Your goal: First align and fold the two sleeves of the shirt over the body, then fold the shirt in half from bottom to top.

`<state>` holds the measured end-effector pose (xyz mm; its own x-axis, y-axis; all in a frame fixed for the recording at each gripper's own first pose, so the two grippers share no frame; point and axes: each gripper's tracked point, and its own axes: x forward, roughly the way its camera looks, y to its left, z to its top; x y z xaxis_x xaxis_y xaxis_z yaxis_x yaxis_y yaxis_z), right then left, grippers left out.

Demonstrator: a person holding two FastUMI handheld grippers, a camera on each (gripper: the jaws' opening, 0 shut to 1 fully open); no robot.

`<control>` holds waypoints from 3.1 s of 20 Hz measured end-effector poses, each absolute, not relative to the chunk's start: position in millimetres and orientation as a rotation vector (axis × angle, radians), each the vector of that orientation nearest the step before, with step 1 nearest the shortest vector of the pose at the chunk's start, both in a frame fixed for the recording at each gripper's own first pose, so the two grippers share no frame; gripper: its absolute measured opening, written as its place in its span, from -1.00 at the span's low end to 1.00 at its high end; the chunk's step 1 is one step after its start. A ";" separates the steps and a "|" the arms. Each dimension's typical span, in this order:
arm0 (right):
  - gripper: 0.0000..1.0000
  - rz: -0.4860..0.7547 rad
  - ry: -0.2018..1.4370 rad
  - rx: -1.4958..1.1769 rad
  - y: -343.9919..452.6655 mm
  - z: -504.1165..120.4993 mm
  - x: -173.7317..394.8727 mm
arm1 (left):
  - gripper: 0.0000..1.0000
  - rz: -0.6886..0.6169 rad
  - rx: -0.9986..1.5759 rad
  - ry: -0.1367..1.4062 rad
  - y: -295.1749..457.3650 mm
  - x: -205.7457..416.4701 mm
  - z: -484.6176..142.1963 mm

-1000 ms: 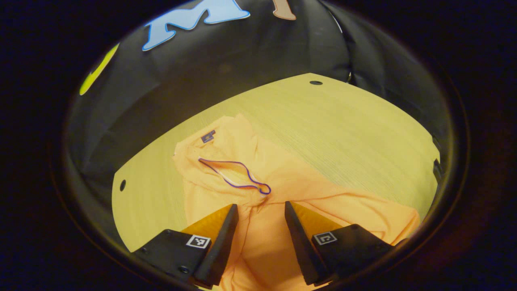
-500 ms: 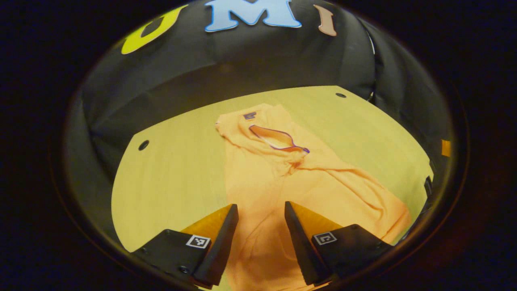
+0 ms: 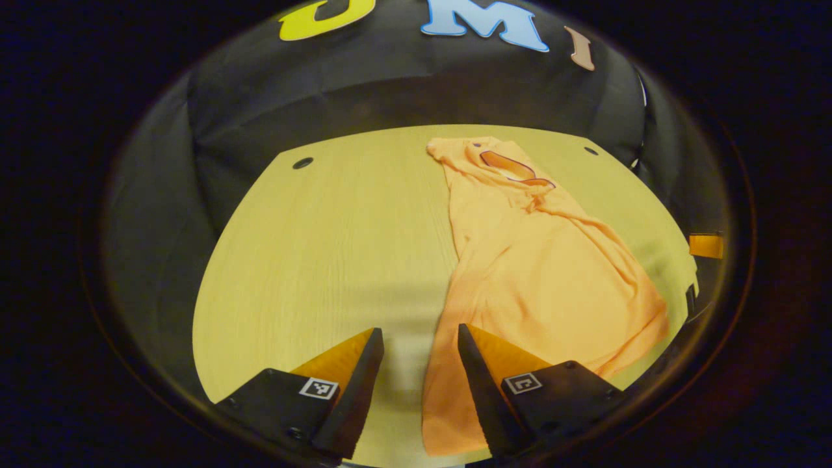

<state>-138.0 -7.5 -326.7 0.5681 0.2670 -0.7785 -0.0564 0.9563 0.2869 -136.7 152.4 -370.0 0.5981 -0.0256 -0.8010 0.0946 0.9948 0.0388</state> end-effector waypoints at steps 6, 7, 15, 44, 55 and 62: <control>0.39 0.256 1.097 0.204 6.1 -358.7 -162.1 | 0.81 -0.052 -0.022 0.984 159.7 -189.5 -376.1; 0.39 0.264 1.121 0.199 7.9 -363.4 -166.5 | 0.83 -0.058 -0.028 0.996 159.2 -197.5 -377.5; 0.39 0.309 1.327 0.137 20.7 -398.7 -206.6 | 0.83 -0.122 -0.070 1.131 144.7 -246.8 -397.8; 0.51 0.267 1.589 -0.071 32.4 -422.4 -220.9 | 0.66 -0.116 0.123 1.469 132.7 -238.2 -412.8; -0.99 0.256 1.576 -0.087 32.2 -421.2 -213.9 | -0.88 -0.108 0.049 1.431 132.3 -210.6 -375.7; -0.99 0.252 1.554 -0.025 35.4 -414.1 -210.8 | -0.88 -0.087 0.024 1.421 136.9 -211.1 -379.6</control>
<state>-210.8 35.4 -414.1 -0.0036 0.1443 -0.9895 -0.1752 0.9741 0.1427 -211.1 136.9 -379.6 0.1470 -0.0460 -0.9881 0.0744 0.9966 -0.0353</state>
